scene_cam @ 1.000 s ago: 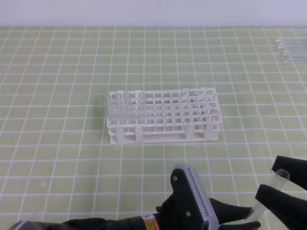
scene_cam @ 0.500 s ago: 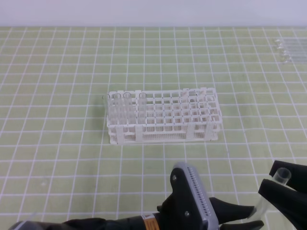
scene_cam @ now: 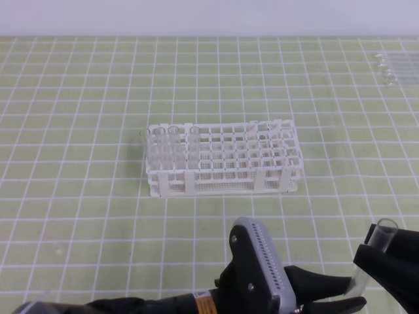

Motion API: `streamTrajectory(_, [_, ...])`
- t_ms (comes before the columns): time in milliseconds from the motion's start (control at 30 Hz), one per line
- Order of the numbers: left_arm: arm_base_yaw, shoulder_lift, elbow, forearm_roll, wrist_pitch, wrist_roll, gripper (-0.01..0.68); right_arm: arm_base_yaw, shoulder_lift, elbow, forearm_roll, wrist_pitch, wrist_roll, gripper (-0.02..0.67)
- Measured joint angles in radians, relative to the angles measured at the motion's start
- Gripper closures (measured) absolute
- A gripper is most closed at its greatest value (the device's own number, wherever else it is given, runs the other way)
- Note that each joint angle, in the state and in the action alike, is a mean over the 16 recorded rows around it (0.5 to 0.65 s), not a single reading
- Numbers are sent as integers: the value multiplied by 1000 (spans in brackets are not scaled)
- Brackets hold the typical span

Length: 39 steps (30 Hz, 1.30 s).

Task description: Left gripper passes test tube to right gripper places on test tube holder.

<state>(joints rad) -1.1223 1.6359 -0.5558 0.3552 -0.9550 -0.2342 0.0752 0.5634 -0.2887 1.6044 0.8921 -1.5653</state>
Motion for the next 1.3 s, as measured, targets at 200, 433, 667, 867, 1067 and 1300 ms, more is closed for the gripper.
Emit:
streamTrajectory(200, [0, 20, 0, 10, -12, -30, 648, 0, 0, 0, 4, -5, -11, 468])
streamTrajectory(433, [0, 37, 0, 17, -29, -53, 630, 0, 0, 0, 7, -15, -21, 492])
streamTrajectory(667, [0, 40, 0, 16, -45, -62, 636, 0, 0, 0, 6, -24, -29, 524])
streamTrajectory(867, [0, 41, 0, 15, -56, -64, 648, 0, 0, 0, 6, -27, -36, 540])
streamTrajectory(1067, [0, 40, 0, 11, -78, -65, 654, 0, 0, -2, 8, -26, -38, 544])
streamTrajectory(1300, [0, 44, 2, 5, -86, -67, 630, 0, 0, -3, 12, -22, -38, 545])
